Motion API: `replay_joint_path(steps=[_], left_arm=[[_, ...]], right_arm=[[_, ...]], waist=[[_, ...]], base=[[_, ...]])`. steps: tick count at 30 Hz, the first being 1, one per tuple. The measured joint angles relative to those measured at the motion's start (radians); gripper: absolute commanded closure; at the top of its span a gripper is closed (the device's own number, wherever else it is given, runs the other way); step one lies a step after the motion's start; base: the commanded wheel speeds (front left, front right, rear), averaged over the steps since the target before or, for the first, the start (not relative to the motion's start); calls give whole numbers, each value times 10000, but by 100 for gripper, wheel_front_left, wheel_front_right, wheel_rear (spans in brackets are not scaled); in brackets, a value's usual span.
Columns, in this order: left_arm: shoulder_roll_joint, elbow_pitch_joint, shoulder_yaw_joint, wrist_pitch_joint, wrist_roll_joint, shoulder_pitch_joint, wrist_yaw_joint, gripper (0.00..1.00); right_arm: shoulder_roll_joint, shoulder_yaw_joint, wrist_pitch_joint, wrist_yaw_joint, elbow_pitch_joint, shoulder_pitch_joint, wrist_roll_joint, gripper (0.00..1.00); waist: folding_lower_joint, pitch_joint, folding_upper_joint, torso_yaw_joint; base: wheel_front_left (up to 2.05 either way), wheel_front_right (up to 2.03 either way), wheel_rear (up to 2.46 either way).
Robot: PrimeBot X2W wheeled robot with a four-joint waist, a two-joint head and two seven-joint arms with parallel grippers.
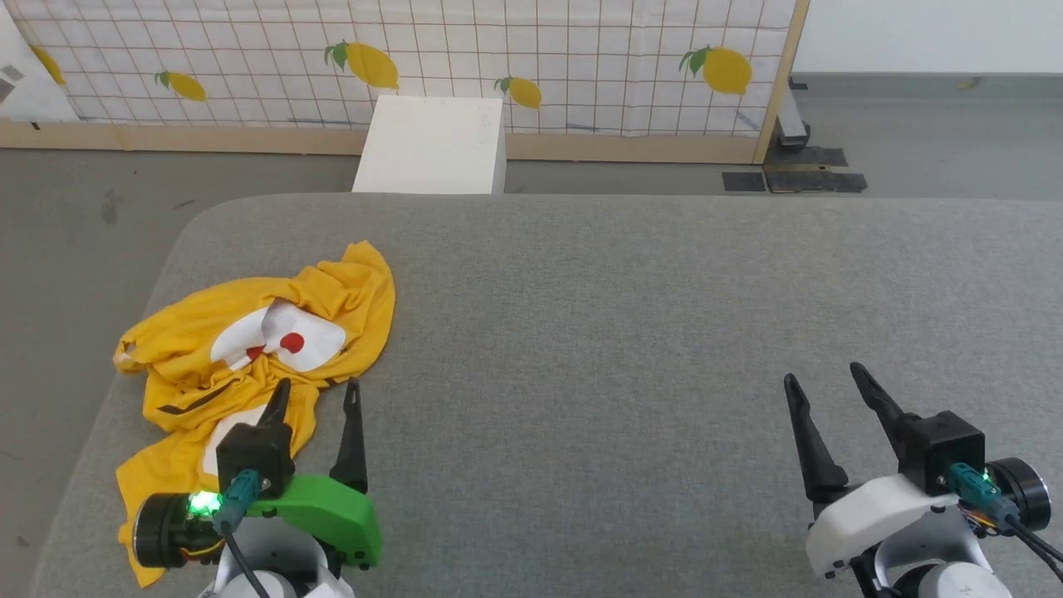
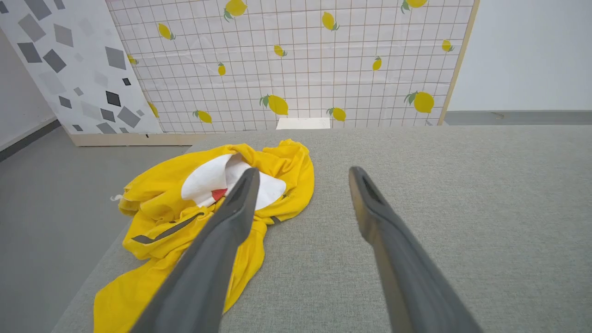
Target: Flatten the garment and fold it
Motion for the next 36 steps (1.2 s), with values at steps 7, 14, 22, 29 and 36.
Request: replay_joint_path(steps=[7, 14, 22, 29, 36], left_arm=[[2, 134, -104, -161, -109, -14, 79, 0], [29, 274, -163, -268, -251, -21, 130, 0], [105, 378, -215, -447, -384, -21, 209, 0], [127, 445, -265, -612, -639, -21, 313, 0], [140, 506, -322, -746, -731, -20, 430, 0]], right_arm=[[0, -27, -105, 0, 29, 3, 17, 0], [-2, -15, -205, 0, 88, 5, 109, 0], [0, 42, -299, 0, 128, 7, 123, 0], [0, 100, -337, 0, 201, 8, 194, 0], [2, 155, -414, 0, 263, 10, 226, 0]], waist=[[0, -19, 0, 210], [0, -44, 0, 608], [0, -80, 0, 1235], [0, -101, 0, 1864], [0, -130, 0, 2350]], base=[[0, 0, 0], [0, 0, 0], [0, 0, 0], [-8, -8, -8], [-19, -19, -19]])
